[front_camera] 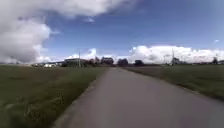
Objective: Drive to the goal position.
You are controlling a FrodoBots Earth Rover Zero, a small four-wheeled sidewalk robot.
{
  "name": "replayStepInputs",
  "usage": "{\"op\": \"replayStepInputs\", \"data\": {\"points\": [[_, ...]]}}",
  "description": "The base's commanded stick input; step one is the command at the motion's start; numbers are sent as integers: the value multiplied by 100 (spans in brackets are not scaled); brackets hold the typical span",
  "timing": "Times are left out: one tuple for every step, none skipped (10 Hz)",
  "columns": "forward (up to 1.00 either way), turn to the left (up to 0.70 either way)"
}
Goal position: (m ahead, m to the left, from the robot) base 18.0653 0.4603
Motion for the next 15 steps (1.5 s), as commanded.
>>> {"op": "replayStepInputs", "data": {"points": [[70, -28], [70, -11], [70, 0], [70, 0], [70, 0], [70, 0], [70, 0], [70, 0], [70, 0], [70, 0], [70, 0], [70, 0], [70, 0], [70, 0], [70, 0]]}}
